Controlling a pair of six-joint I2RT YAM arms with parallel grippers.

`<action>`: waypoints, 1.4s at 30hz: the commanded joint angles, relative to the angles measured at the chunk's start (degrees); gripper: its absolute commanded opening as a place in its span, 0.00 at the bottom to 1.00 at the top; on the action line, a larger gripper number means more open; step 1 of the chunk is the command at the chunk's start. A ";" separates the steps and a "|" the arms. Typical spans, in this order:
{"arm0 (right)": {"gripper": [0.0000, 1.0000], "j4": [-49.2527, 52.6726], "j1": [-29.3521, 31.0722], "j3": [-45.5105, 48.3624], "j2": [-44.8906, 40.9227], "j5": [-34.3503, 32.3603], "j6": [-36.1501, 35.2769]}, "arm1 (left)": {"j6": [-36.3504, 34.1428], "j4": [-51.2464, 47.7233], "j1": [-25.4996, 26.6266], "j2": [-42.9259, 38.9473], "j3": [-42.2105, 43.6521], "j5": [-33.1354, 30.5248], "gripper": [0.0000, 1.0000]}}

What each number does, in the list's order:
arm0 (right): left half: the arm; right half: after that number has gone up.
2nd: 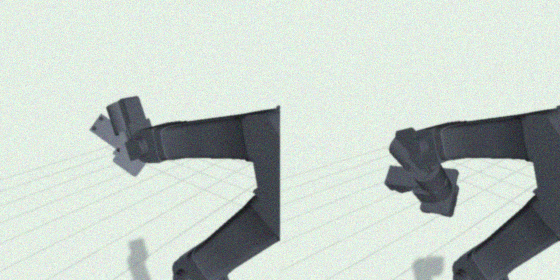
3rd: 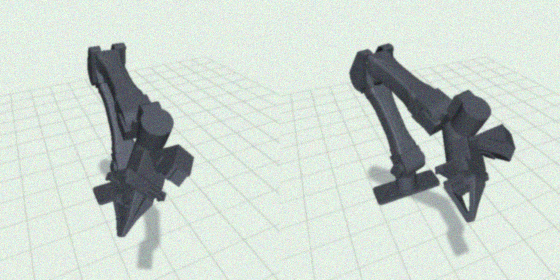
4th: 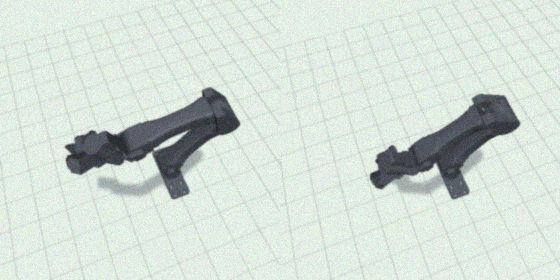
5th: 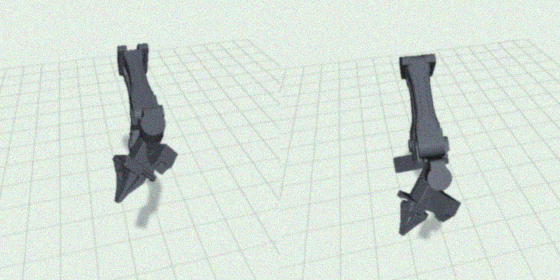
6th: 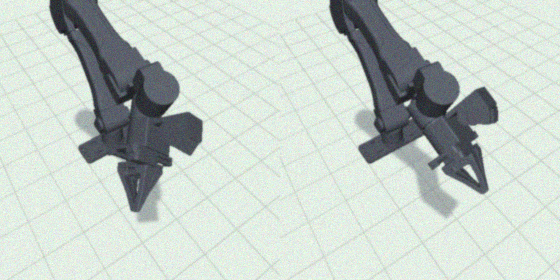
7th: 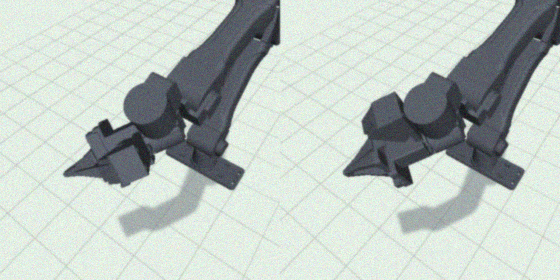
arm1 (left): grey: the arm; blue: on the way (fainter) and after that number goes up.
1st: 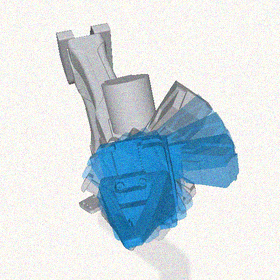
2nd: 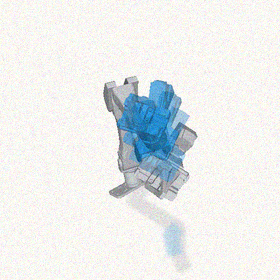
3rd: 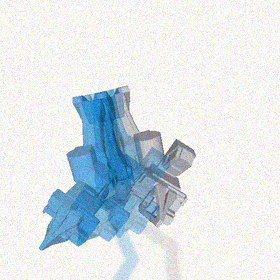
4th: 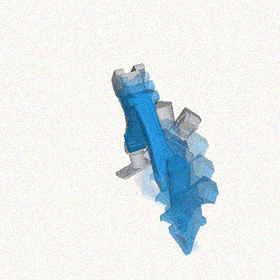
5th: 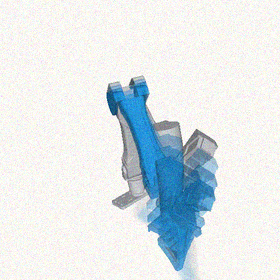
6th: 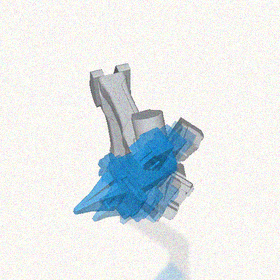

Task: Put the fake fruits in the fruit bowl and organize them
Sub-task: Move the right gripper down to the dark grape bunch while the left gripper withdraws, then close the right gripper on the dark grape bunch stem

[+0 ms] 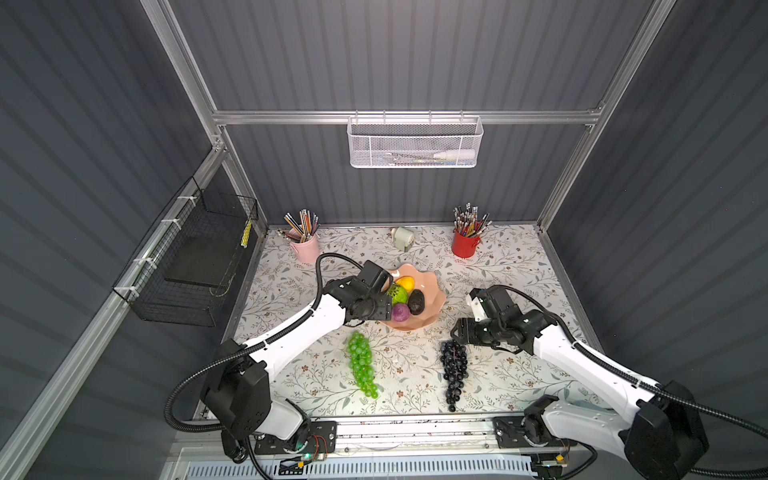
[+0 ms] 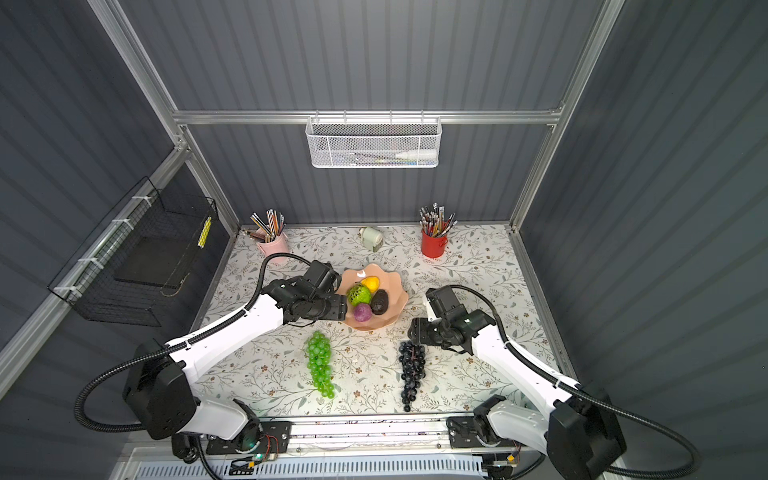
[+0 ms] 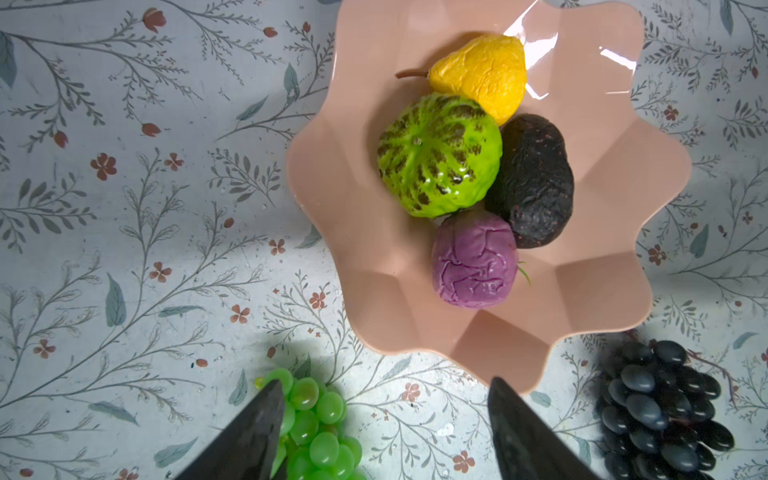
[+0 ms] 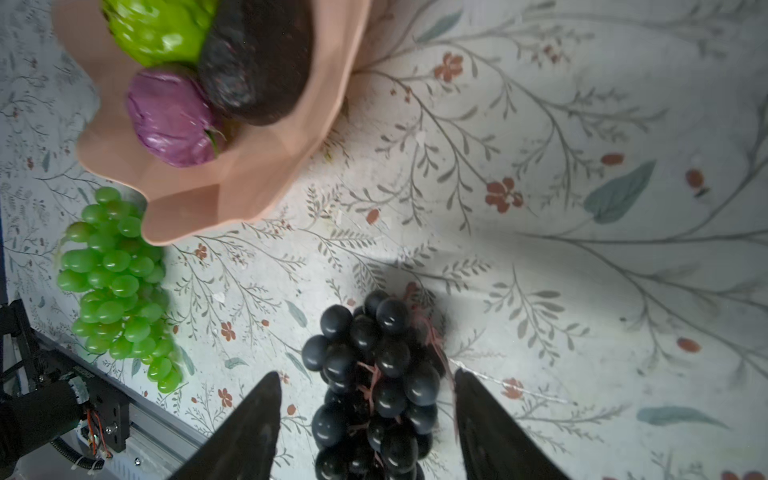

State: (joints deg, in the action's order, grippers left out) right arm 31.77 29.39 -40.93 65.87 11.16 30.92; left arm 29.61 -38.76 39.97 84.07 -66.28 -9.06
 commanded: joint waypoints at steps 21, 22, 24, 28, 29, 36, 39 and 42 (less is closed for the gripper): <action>0.57 -1.60 -5.50 -9.61 22.28 12.23 -6.09 | 0.64 2.36 -0.06 -4.29 4.63 -2.65 0.80; 0.57 -1.53 -5.51 -9.45 22.67 12.61 -5.91 | 0.72 2.41 -0.06 -4.29 4.51 -2.72 0.80; 0.55 -2.13 -5.53 -8.76 23.07 13.18 -5.62 | 0.66 2.50 -0.07 -4.26 4.55 -2.80 0.80; 0.54 -2.19 -5.45 -8.47 23.95 13.02 -5.56 | 0.59 2.41 -0.07 -4.18 4.46 -2.80 0.80; 0.54 -2.21 -5.42 -8.58 24.11 12.81 -5.65 | 0.56 2.38 -0.06 -4.28 4.45 -2.74 0.80; 0.48 -2.99 -5.35 -8.78 26.01 13.16 -6.16 | 0.79 2.45 -0.06 -4.35 4.69 -2.65 0.80; 0.41 -3.39 -5.15 -8.64 26.33 13.86 -5.90 | 0.80 2.38 -0.06 -4.34 4.68 -2.75 0.80; 0.35 -3.43 -4.98 -8.39 25.75 13.82 -5.78 | 0.79 2.24 -0.06 -4.45 4.67 -2.89 0.80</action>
State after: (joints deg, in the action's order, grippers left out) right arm 28.16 24.05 -49.56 91.68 24.10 25.43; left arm 29.65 -36.14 39.97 80.20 -62.06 -11.00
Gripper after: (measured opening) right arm 0.361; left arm 0.802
